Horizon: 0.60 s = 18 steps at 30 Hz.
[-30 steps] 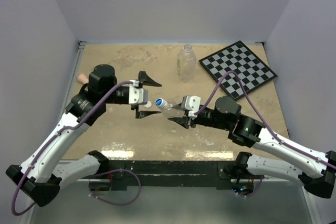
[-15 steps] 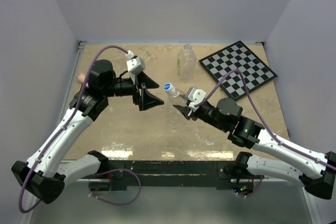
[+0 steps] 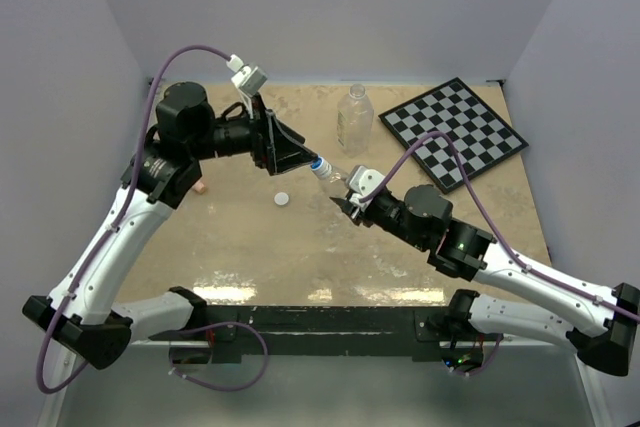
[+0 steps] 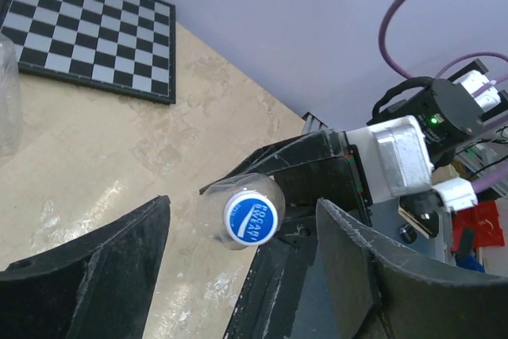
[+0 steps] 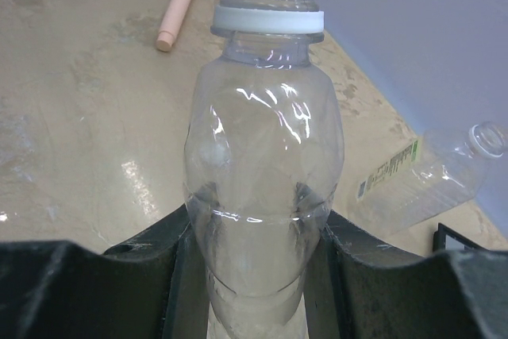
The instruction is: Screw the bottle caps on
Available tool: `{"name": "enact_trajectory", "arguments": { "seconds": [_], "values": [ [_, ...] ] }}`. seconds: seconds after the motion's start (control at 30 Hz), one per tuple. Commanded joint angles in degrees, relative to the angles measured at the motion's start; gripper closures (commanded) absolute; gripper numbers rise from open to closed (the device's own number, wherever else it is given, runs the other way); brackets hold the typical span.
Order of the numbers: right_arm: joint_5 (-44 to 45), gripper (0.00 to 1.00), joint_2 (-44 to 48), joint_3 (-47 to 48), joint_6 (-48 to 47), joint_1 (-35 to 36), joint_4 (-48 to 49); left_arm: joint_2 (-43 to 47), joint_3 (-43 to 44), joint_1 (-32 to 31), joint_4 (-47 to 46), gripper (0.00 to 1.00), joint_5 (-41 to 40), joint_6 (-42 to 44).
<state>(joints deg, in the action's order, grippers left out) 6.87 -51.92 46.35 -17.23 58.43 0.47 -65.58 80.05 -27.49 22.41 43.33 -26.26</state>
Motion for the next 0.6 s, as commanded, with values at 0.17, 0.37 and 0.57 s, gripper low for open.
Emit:
{"name": "enact_trajectory", "arguments": {
  "seconds": [0.17,0.37,0.57],
  "values": [
    [1.56,0.94,-0.55,0.85,-2.01,0.63,1.11,-5.17,4.85,-0.37,6.06,0.27,-0.88,-2.48],
    [1.83,0.94,-1.16,0.94,-2.10,0.80,0.94,-6.31,6.96,-1.78,7.38,0.31,-0.35,-1.95],
    [2.09,0.94,-1.69,1.03,-2.19,1.07,0.94,-6.31,6.70,-2.75,8.43,0.32,-1.05,-1.69]
  ]
}}
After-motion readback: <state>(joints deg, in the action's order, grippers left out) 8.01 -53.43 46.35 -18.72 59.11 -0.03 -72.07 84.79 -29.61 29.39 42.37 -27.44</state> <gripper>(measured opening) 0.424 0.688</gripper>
